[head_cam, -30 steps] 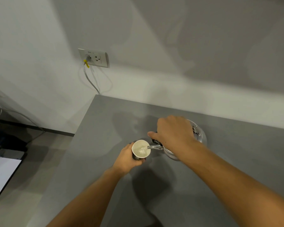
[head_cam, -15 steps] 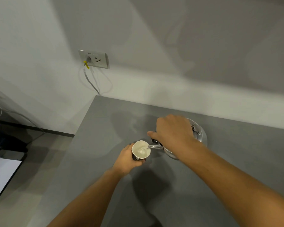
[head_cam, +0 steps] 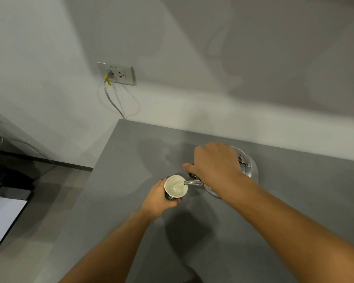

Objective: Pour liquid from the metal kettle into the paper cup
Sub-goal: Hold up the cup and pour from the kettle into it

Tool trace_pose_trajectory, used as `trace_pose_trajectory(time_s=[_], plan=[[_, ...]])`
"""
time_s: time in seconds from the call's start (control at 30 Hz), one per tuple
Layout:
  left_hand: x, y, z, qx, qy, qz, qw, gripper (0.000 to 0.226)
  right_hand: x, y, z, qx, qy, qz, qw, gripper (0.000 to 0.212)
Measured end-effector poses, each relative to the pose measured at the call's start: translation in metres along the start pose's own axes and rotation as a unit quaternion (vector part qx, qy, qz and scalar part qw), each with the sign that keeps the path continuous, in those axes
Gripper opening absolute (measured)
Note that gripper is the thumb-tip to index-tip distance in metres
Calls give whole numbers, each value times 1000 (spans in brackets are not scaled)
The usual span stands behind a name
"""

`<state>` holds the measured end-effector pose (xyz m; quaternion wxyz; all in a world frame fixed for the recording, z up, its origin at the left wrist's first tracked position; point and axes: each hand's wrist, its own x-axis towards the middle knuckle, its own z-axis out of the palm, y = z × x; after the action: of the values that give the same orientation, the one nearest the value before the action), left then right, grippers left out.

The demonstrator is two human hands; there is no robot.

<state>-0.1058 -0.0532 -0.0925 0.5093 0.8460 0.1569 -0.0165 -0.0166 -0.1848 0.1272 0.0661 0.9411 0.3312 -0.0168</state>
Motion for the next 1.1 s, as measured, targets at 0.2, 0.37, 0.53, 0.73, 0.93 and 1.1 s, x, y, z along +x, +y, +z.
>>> trace_pose_trajectory(time_s=[0.2,0.37,0.53,0.73,0.93,1.1], plan=[[0,0,1,-5,-1,-4,1000,72,0,-2,-1,-11,2,1,1000,52],[0,-1,2,-4,0,-6,1000,72,0,-3,-2,-28,-1,4,1000,48],[1,-1,2,-2,-2,-1,1000,71,2,-5,-3,-39,-10,8,999,48],[2,-2,3,-8,0,-3,1000,72,2,-6,-3,-38,-14,11,999,48],[1,-3,3,-12,4,-2,1000,72,0,-8,-3,-43,-10,9,999,50],[1,-3,4,-17,2,2,1000,73,2,-9,-3,-41,-9,5,999,49]])
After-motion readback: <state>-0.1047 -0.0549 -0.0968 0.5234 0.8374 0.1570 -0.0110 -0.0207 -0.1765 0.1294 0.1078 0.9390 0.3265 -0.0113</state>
